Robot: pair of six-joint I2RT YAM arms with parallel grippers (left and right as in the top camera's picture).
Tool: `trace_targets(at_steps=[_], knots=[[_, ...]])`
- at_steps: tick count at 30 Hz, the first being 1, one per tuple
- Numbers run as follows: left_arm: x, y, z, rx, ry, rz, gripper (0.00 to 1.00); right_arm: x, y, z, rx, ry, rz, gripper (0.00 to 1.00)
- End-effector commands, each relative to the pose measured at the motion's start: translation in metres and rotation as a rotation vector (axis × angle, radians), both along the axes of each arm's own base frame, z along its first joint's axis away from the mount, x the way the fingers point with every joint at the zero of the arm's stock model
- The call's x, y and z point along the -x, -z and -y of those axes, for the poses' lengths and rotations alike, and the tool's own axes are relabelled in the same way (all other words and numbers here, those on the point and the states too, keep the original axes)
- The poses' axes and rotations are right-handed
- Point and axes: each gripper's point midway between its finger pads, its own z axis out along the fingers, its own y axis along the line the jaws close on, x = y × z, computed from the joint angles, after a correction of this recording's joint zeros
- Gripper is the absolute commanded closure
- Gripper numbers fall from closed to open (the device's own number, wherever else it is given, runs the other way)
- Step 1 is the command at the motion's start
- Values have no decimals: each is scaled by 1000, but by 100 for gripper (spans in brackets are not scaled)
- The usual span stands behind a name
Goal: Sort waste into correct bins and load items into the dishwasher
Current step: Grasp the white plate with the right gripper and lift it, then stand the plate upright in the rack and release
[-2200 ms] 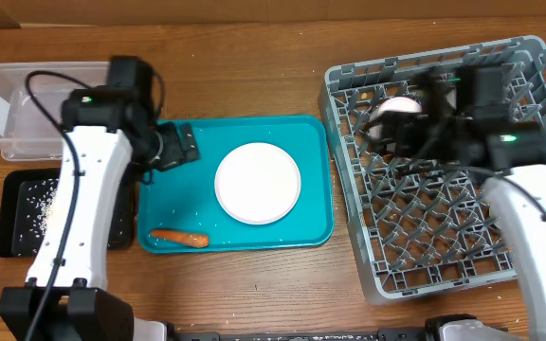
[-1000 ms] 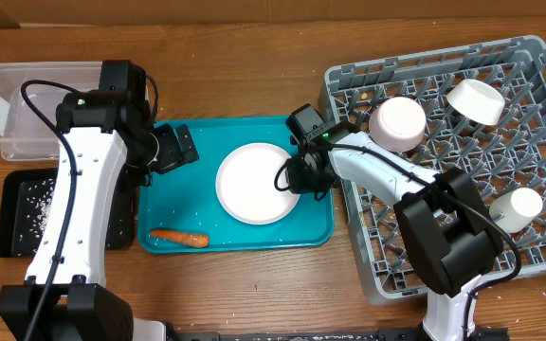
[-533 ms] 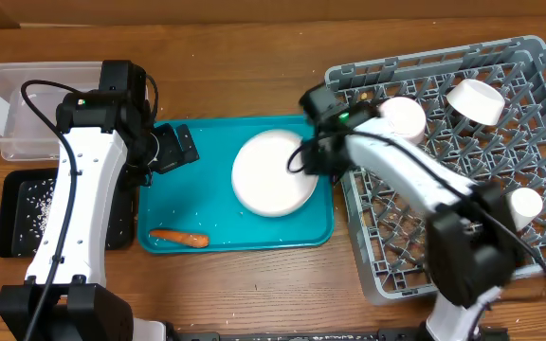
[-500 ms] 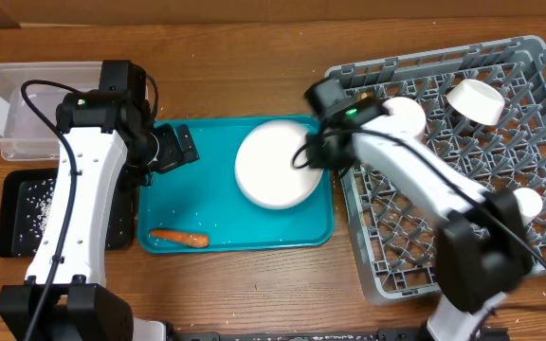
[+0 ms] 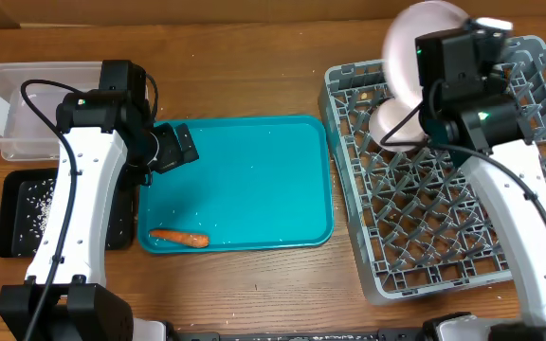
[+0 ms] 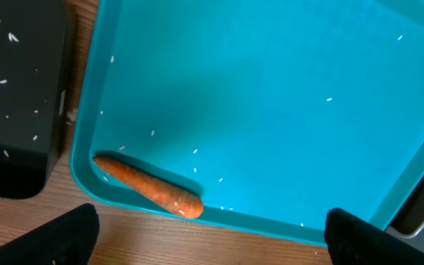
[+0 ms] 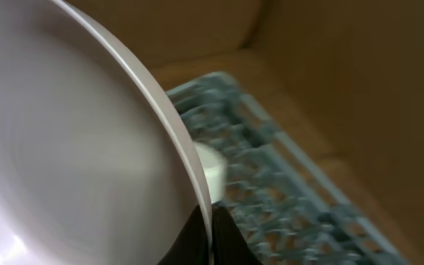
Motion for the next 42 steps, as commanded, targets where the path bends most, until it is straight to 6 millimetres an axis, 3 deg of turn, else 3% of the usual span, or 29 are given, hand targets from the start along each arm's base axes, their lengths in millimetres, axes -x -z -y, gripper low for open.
trace_targets(at_steps=[1, 8, 15, 20, 25, 33, 35, 36, 37, 38, 41, 42], knots=[[1, -1, -1, -7, -20, 5, 0, 25, -29, 58, 224, 314, 97, 96], [1, -1, -1, -6, -20, 4, 0, 28, 10, 90, 228, 389, 14, 96], [1, -1, -1, -7, -13, 6, 0, 34, 59, 90, 204, 370, -74, 96], [0, -1, -1, -8, -13, 8, 0, 36, 93, 80, 125, 309, -148, 96], [0, -1, -1, -7, -13, 9, 0, 34, 112, 66, 17, 249, -190, 96], [0, -1, -1, -7, -13, 11, 0, 28, 135, 18, -151, 85, -258, 91], [0, -1, -1, -7, -13, 10, 0, 28, 137, 1, -189, 35, -277, 85], [0, -1, -1, -7, -13, 10, 0, 30, 139, -5, -201, 16, -292, 72], [0, -1, -1, -7, -13, 10, 0, 33, 140, -11, -206, -2, -308, 41], [0, -1, -1, -7, -13, 10, 0, 36, 142, -16, -212, -18, -325, 19], [0, -1, -1, -8, -13, 9, 0, 40, 141, -27, -225, -50, -340, 0], [0, -1, -1, -8, -13, 9, 0, 41, 138, -30, -237, -63, -337, 0]])
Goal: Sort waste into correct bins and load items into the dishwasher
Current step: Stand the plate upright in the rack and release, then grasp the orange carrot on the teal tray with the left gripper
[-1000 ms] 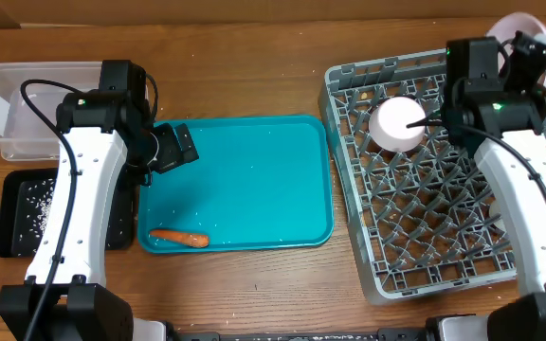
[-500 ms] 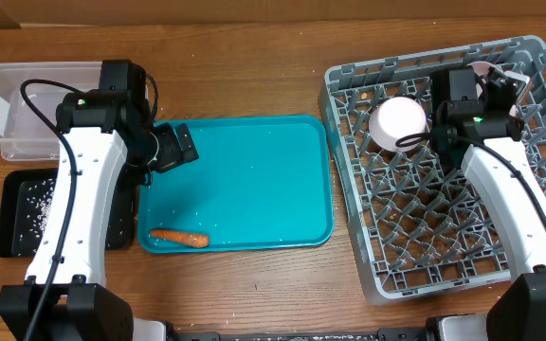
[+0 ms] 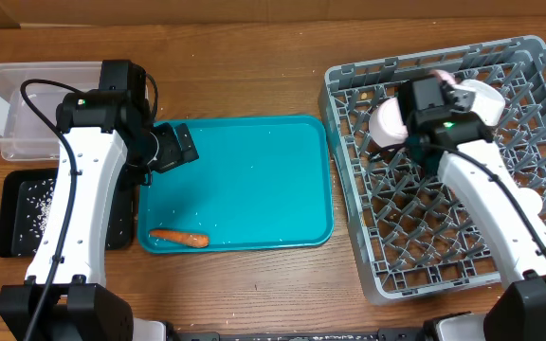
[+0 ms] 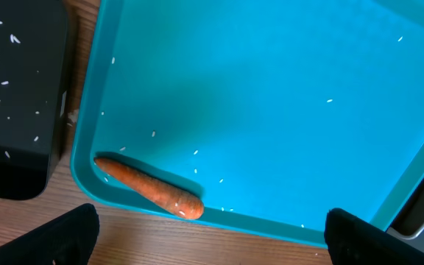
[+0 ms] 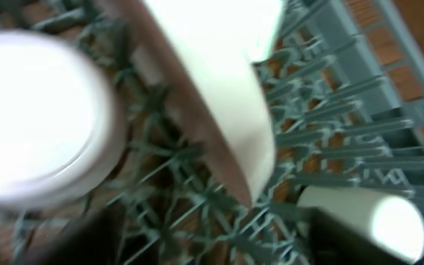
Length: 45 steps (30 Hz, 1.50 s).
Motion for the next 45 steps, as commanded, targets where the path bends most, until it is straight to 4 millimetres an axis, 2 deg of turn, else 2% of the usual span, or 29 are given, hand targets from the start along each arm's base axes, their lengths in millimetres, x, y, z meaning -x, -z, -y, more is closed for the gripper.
trace_targets(at_steps=[1, 4, 9, 12, 15, 19, 24, 29, 38, 45], knots=[[0, -1, -1, -4, -13, 7, 0, 0, -16, -18, -92, -36, 49, 0], [1, -1, -1, -4, -13, 6, 0, -2, -33, -32, -172, -98, 79, 0], [4, -1, -1, -4, -13, -7, 0, -2, -67, -88, -400, -411, 107, 0], [8, 0, 2, 11, -11, -26, 0, 10, -72, -119, -526, -577, 77, 0], [17, 7, 9, 32, -23, -69, 0, 22, -67, -136, -621, -631, 23, 0], [40, 26, 19, 33, -97, -172, 0, 27, -53, -134, -622, -612, -43, 0], [72, 56, 28, -1, -168, -302, 0, 26, -46, -126, -583, -584, -65, 0], [90, 79, 17, -77, -282, -356, 0, 29, -44, -121, -558, -566, -82, 0], [88, 113, 17, -67, -374, -320, 0, 29, -43, -121, -559, -566, -84, 0], [83, 132, 18, -52, -391, -275, 0, 29, -43, -121, -559, -566, -84, 0]])
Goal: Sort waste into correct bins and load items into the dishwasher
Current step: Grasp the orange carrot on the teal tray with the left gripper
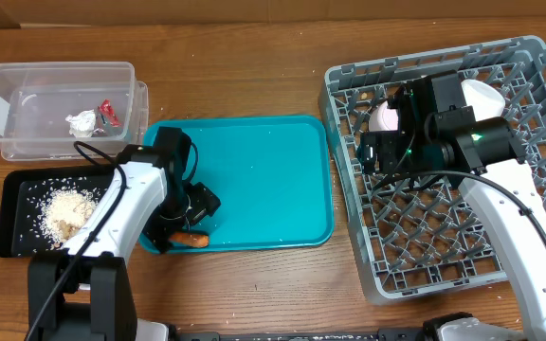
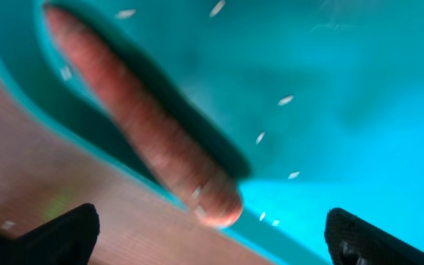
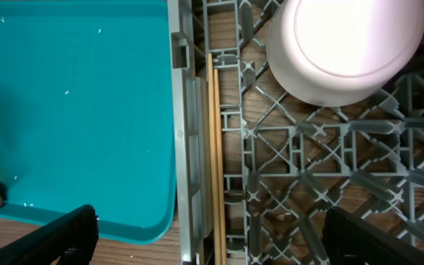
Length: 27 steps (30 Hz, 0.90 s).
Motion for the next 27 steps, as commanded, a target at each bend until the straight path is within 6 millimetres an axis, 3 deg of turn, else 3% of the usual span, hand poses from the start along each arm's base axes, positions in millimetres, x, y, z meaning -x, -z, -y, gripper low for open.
trace_targets(at_steps=[1, 13, 19, 27], knots=[[-1, 9, -3, -17, -30, 27, 0, -3, -6, -1, 2, -7, 21, 0], [-29, 15, 1, -1, -29, 151, 0, -2, -5, -1, 3, -7, 18, 0], [-18, 14, 13, 71, -33, 102, 0, -1, -4, 0, 5, -7, 10, 0], [1, 13, 11, 62, -35, 24, 0, 4, -2, 1, 9, -4, -12, 0]])
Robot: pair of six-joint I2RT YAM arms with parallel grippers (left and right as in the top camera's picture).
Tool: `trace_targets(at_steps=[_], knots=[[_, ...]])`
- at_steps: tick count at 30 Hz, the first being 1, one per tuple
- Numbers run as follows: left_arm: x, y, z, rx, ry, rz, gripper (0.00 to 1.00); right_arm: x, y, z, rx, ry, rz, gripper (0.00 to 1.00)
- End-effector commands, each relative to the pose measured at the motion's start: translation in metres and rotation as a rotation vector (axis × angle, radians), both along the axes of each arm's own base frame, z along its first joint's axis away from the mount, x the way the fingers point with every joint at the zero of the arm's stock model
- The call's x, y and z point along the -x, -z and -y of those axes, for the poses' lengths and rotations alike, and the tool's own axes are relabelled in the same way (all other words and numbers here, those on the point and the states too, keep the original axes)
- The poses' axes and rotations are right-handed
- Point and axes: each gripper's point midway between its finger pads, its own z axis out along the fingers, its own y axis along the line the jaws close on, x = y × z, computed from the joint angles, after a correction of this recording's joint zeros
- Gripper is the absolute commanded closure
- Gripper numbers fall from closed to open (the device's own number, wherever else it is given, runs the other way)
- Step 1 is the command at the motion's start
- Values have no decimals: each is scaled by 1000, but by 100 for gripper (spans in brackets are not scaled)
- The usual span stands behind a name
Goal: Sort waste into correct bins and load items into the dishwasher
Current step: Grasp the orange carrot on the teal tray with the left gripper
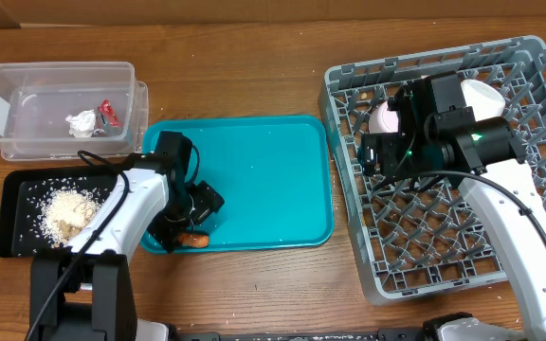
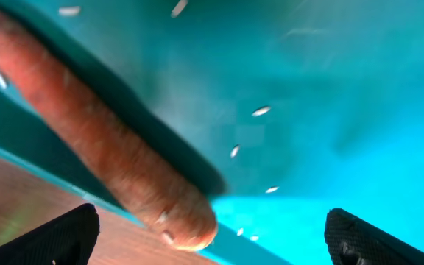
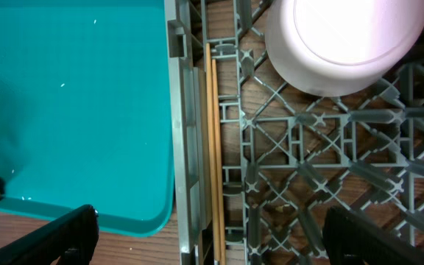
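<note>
An orange carrot lies along the front left rim of the teal tray. My left gripper hangs low and open right over it, the carrot's thick end lying between the fingers without touching them. My right gripper is open and empty above the left edge of the grey dish rack. A pink bowl, a pale plate on edge and wooden chopsticks sit in the rack.
A black bin with a heap of rice sits left of the tray. Behind it stands a clear bin with crumpled wrappers. Rice grains dot the tray.
My left gripper has come a little closer to the carrot, which fills more of the wrist view. The right gripper has barely shifted over the rack's left edge.
At first my right gripper held the pale plate above the rack while the left hung open over the tray's back left. Then the plate was down among the rack's pegs. Later the right gripper was open and empty, and the left had dropped to the carrot.
</note>
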Motion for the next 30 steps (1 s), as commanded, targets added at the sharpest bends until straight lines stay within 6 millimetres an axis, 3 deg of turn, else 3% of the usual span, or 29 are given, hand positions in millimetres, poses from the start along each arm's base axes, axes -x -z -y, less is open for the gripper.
trace_targets(at_steps=[1, 12, 30], knots=[[6, 0, 1, 8, -8, -16, 0, 0, -4, 0, 4, -4, 7, 0], [-14, 4, 3, 12, -1, 72, 0, 4, -2, 1, 8, -4, -10, 0], [12, 7, 1, 10, -2, -38, 0, 4, -2, 1, 9, -5, -12, 0]])
